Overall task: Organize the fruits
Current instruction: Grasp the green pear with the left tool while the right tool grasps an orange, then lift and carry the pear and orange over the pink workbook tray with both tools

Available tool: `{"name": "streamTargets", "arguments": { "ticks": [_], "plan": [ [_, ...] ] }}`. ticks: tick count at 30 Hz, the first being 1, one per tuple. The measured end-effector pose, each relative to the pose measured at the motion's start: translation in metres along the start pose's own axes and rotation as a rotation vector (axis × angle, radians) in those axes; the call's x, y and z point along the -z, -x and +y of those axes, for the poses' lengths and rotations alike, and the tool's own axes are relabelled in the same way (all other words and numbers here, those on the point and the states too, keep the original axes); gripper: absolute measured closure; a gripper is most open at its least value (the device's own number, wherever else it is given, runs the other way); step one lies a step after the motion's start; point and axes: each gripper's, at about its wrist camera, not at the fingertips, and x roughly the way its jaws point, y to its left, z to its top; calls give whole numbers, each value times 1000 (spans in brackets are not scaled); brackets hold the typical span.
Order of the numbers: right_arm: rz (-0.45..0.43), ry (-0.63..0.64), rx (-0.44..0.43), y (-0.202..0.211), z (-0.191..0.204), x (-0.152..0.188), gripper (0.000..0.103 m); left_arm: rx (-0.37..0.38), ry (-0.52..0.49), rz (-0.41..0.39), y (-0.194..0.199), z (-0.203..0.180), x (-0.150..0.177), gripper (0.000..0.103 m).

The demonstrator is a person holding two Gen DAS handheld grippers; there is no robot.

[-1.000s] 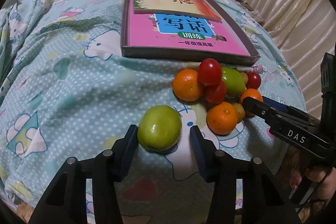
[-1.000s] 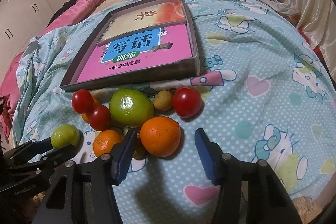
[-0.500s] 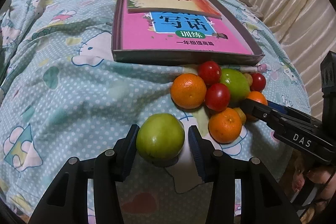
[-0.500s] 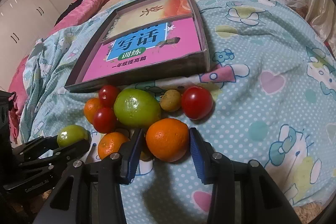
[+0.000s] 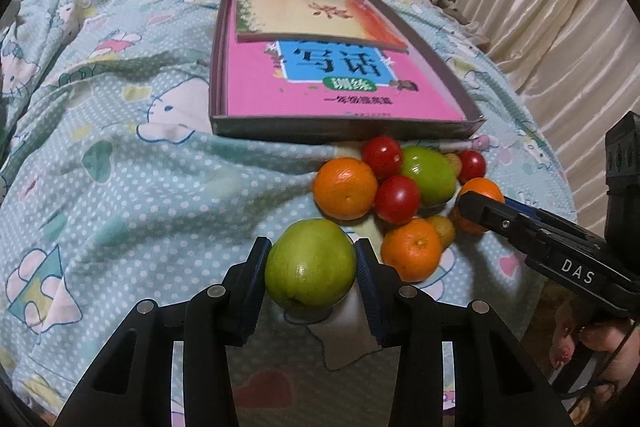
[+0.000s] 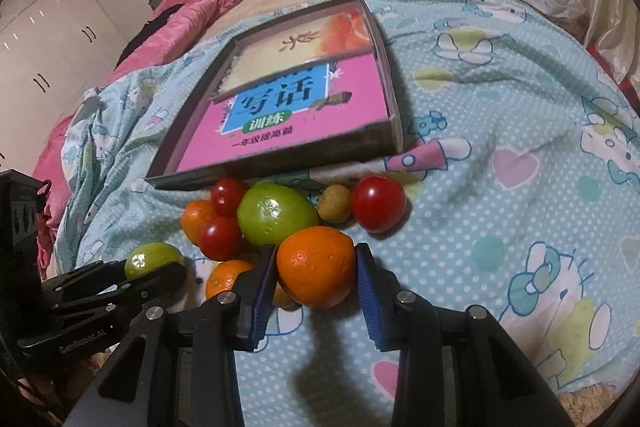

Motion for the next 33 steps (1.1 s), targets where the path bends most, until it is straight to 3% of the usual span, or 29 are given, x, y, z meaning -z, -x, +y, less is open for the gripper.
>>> {"name": "streamTargets", "arguments": {
  "ticks": [6, 12, 33],
  "plan": [
    [-64, 15, -21, 14, 4, -2, 65, 14, 4, -54, 14, -1, -1, 59],
    [-92, 34, -29, 19, 8, -6, 65, 51, 50, -48, 20, 5, -7, 59],
    [-243, 128, -7, 31, 13, -31, 65, 16, 46, -152, 35, 7, -41, 59]
  ]
}}
